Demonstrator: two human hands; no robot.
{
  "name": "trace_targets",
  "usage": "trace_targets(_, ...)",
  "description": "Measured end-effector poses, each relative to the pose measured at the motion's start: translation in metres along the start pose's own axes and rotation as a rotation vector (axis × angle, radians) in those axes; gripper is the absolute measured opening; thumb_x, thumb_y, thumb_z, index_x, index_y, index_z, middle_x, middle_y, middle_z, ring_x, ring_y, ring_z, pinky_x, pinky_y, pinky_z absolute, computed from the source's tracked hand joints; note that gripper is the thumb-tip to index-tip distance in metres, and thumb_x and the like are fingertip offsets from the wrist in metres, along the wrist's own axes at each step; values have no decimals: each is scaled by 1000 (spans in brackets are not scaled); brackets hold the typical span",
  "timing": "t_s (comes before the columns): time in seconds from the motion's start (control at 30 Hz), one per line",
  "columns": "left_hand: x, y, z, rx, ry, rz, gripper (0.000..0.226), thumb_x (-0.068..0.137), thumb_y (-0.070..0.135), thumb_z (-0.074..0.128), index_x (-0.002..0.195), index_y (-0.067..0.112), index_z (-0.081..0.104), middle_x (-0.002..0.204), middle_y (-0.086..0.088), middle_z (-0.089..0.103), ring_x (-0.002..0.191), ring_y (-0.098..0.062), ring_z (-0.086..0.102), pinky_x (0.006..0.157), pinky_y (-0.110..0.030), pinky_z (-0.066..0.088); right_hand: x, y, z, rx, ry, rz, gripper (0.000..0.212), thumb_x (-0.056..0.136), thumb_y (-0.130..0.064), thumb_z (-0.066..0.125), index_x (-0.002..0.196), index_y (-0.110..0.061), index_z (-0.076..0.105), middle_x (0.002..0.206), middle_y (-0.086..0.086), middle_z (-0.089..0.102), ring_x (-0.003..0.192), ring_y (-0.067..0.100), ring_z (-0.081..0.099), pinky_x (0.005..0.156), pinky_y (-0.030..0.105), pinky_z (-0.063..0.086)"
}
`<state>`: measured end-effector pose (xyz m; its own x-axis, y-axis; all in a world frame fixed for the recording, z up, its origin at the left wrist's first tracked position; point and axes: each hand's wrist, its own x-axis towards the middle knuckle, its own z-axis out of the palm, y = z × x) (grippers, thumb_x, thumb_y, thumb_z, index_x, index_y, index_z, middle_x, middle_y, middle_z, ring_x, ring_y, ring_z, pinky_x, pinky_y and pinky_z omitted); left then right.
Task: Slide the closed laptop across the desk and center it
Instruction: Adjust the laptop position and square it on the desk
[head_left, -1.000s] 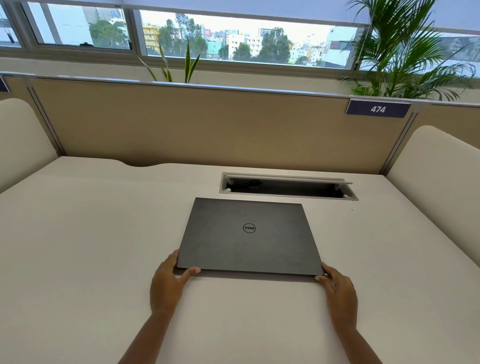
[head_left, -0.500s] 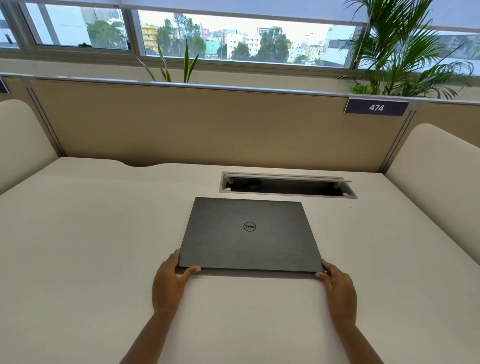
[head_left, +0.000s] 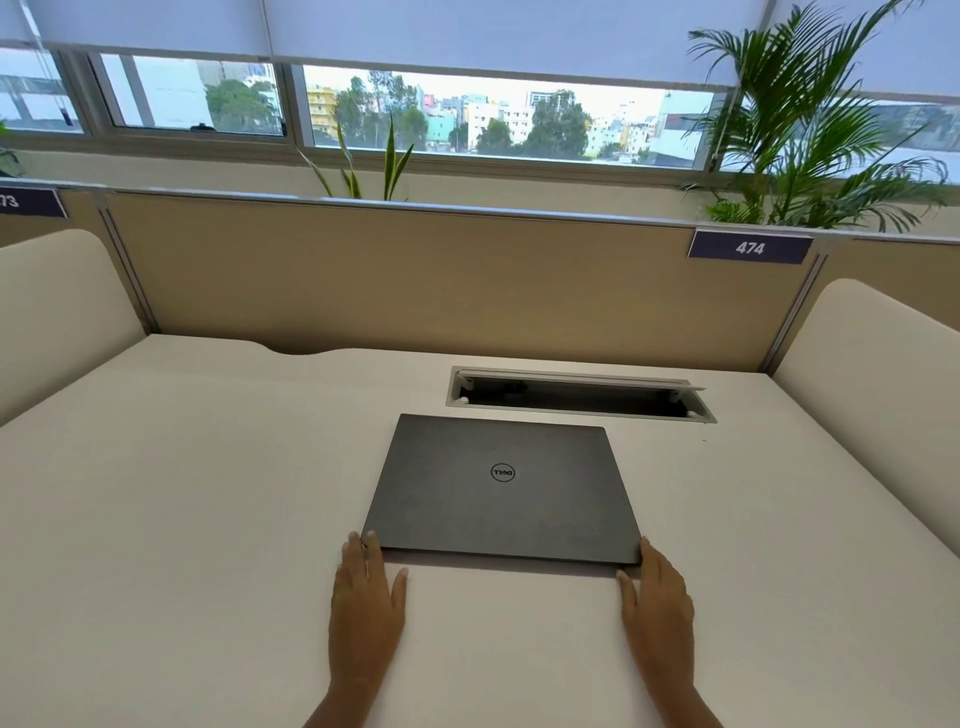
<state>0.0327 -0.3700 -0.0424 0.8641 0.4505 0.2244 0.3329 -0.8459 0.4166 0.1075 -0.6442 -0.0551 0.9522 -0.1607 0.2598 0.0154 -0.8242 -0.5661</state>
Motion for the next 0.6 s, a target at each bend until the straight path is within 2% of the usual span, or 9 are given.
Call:
trace_targets(0.07, -6, 2, 0, 70, -15, 27, 89, 96, 43, -5, 109, -13, 63, 111, -33, 65, 96, -43, 68, 72, -47, 60, -8, -10, 2, -80, 43, -56, 37, 90, -15, 53, 120, 7, 54, 119, 25, 62, 110, 43, 58, 82, 51, 52)
trace_targets(0.17, -6, 0, 2, 168, -30, 90, 85, 97, 37, -5, 108, -8, 66, 113, -26, 67, 100, -37, 68, 86, -40, 55, -20, -27, 2, -219, 12, -176, 67, 98, -36, 7, 116, 3, 59, 118, 23, 64, 117, 40, 53, 83, 52, 53)
trace_targets(0.27, -6, 1, 3, 180, -52, 110, 85, 96, 38, -6, 109, -5, 66, 114, -22, 68, 101, -35, 68, 78, -46, 58, -25, -34, 8, -252, 16, -303, 66, 97, -36, 0, 123, -6, 52, 125, 17, 62, 141, 24, 10, 104, 44, 28)
trace_targets(0.33, -6, 4, 0, 180, -82, 121, 85, 96, 38, -6, 109, -5, 66, 114, -22, 69, 100, -35, 68, 85, -44, 55, -25, -38, 10, -233, -13, -341, 66, 97, -37, 1, 122, -7, 54, 126, 15, 62, 143, 8, -14, 113, 39, 11)
trace_targets(0.37, -5, 5, 0, 183, -97, 126, 85, 96, 39, -6, 109, -5, 66, 114, -22, 68, 100, -35, 68, 99, -39, 47, -25, -42, 9, -237, -32, -344, 64, 97, -37, 0, 123, -7, 51, 125, 14, 62, 142, 5, -18, 115, 37, 4)
trace_targets(0.43, -2, 7, 1, 184, -87, 150, 86, 96, 39, -6, 109, -5, 66, 115, -22, 68, 101, -35, 68, 118, -27, 9, -24, -48, 10, -264, -46, -338, 59, 97, -38, -1, 125, -10, 42, 125, 12, 63, 141, 4, -20, 117, 35, -9)
trace_targets(0.47, -1, 10, 2, 179, -79, 166, 86, 96, 39, -6, 108, -4, 67, 114, -21, 69, 102, -34, 68, 118, -23, -6, -23, -51, 11, -282, -47, -338, 57, 97, -39, -2, 125, -12, 40, 125, 11, 63, 141, 5, -19, 117, 37, -7)
trace_targets(0.53, 0, 18, 5, 175, -104, 230, 85, 96, 39, -6, 108, -1, 68, 113, -18, 70, 107, -31, 65, 115, -22, -16, -20, -57, 14, -311, -55, -339, 60, 96, -40, -2, 124, -14, 45, 123, 9, 65, 143, 15, -5, 113, 48, 23)
trace_targets(0.6, 1, 30, 8, 163, -153, 284, 85, 96, 41, -5, 107, 2, 70, 113, -15, 71, 115, -29, 55, 115, -23, -17, -17, -65, 16, -334, -69, -333, 72, 96, -41, -3, 118, -15, 60, 118, 8, 68, 133, 25, 25, 89, 52, 51)
